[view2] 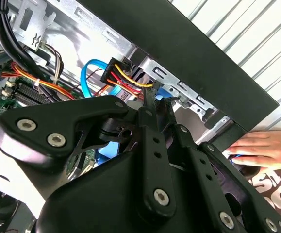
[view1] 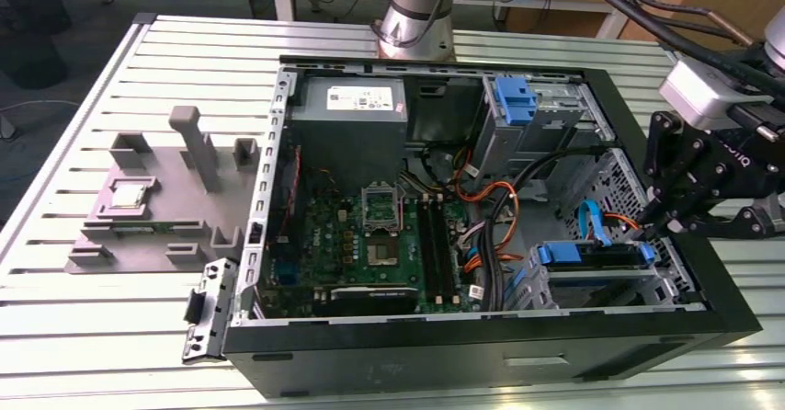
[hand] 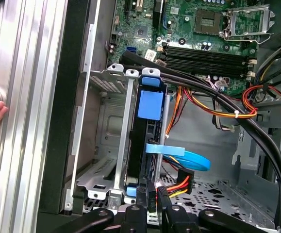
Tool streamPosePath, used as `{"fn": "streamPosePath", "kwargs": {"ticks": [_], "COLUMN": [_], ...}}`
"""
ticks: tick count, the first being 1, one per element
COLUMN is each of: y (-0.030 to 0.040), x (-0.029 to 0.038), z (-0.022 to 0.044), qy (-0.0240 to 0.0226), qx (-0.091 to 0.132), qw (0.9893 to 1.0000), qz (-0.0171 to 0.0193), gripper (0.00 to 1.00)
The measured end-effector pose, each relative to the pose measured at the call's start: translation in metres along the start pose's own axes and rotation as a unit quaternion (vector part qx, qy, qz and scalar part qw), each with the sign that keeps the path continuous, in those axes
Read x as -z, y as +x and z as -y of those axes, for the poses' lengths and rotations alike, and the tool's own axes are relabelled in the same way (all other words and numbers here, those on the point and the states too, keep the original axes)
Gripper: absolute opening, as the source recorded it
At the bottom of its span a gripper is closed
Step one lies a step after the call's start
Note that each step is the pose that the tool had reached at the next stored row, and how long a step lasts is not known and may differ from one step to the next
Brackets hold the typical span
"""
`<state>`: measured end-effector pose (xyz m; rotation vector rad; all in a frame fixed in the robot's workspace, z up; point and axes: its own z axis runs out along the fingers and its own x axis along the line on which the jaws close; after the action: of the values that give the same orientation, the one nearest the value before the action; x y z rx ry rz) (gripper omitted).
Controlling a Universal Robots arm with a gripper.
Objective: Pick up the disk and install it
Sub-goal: 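Insert the second disk wire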
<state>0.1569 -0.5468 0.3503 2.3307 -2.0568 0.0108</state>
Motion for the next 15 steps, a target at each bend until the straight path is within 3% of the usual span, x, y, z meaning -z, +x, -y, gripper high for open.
{"fn": "streamPosePath", "kwargs": {"ticks": [3,4,15], "y": [0.0000,0.0000,-0.0010], "x": [-0.0002,-0.0002,-0.0061], "z": [0.0000,0.0000,0.0036], "qy": [0.0000,0.0000,-0.0003], "qx": [0.000,0.000,0.000], "qw": [1.0000,1.0000,1.0000], "qz": [0.0000,0.0000,0.0004], "gripper": [0.25,0.31,0.31]}}
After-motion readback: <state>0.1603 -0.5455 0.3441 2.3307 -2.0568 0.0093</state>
